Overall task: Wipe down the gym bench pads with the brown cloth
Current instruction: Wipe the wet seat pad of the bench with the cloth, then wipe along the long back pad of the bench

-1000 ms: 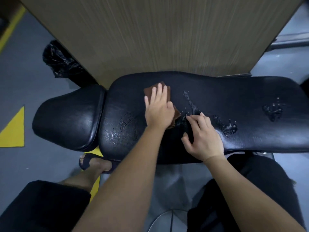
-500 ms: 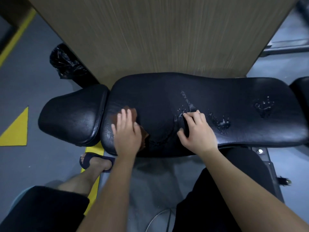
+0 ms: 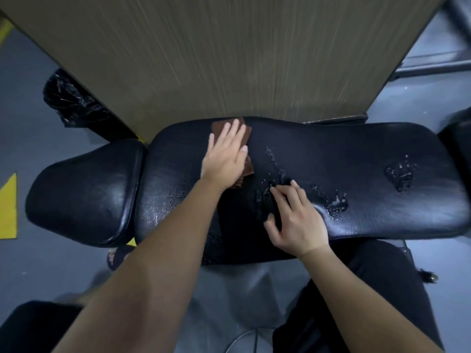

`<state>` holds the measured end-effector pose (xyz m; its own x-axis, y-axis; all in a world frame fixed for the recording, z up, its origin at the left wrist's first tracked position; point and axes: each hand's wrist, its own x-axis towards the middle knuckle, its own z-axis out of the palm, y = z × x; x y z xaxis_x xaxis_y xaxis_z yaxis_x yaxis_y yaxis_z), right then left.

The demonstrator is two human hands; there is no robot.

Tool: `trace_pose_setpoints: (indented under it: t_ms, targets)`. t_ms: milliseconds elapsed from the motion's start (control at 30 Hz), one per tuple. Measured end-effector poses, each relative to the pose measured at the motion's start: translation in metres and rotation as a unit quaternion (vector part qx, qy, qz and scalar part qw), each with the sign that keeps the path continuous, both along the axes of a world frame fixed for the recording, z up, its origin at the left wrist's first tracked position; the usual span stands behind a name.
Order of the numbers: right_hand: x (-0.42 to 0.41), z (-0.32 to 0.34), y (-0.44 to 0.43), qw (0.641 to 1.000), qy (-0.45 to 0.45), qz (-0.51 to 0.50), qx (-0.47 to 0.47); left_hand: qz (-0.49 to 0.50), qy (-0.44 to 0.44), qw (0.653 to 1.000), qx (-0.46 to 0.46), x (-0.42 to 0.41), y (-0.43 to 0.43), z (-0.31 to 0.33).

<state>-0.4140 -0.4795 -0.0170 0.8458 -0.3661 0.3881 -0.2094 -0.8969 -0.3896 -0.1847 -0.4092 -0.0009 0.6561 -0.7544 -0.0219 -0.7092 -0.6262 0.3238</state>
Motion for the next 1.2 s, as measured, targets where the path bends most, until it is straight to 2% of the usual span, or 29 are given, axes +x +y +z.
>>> trace_pose_setpoints:
  t_ms: [200,267,333,433,467,533,600,667,733,833,1067,1200]
  targets:
    - [-0.006,0.005,0.005,0.995,0.069,-0.008,0.073,-0.043,-0.016,0.999,0.005,-0.073,0.038,0.001]
    - [-0.007,0.006,0.006,0.995,0.062,-0.018,0.072,-0.030,-0.017,0.999,0.000,-0.107,0.055,0.000]
    - [-0.008,0.009,0.007,0.997,0.034,-0.024,0.068,-0.014,0.031,0.999,-0.012,-0.134,0.066,0.003]
    - [-0.010,0.019,0.012,0.996,-0.024,-0.055,0.070,0.019,0.174,0.975,-0.139,-0.147,0.084,0.023]
    - [-0.009,0.024,0.017,0.993,-0.037,-0.069,0.087,0.056,0.174,0.965,-0.191,-0.146,0.095,0.025]
    - [-0.002,0.035,0.036,0.989,-0.018,-0.062,0.131,0.153,0.074,0.959,-0.229,-0.133,0.119,0.018]
    - [0.012,0.035,0.063,0.990,0.035,-0.007,0.138,0.213,-0.024,0.961,-0.176,-0.118,0.140,0.002]
    - [0.026,0.025,0.083,0.992,0.101,0.021,0.078,0.210,-0.067,0.970,-0.099,-0.107,0.151,-0.011]
    - [0.040,0.017,0.088,0.988,0.154,0.012,0.017,0.209,-0.073,0.974,-0.055,-0.103,0.154,-0.018]
    - [0.075,0.013,0.074,0.985,0.173,-0.006,0.023,0.227,-0.087,0.970,-0.025,-0.102,0.152,-0.022]
    - [0.197,0.019,0.031,0.977,0.197,-0.062,0.042,0.230,-0.092,0.967,-0.063,-0.100,0.151,-0.028]
    - [0.203,0.021,0.028,0.975,0.216,-0.032,0.050,0.235,-0.089,0.966,-0.069,-0.100,0.150,-0.028]
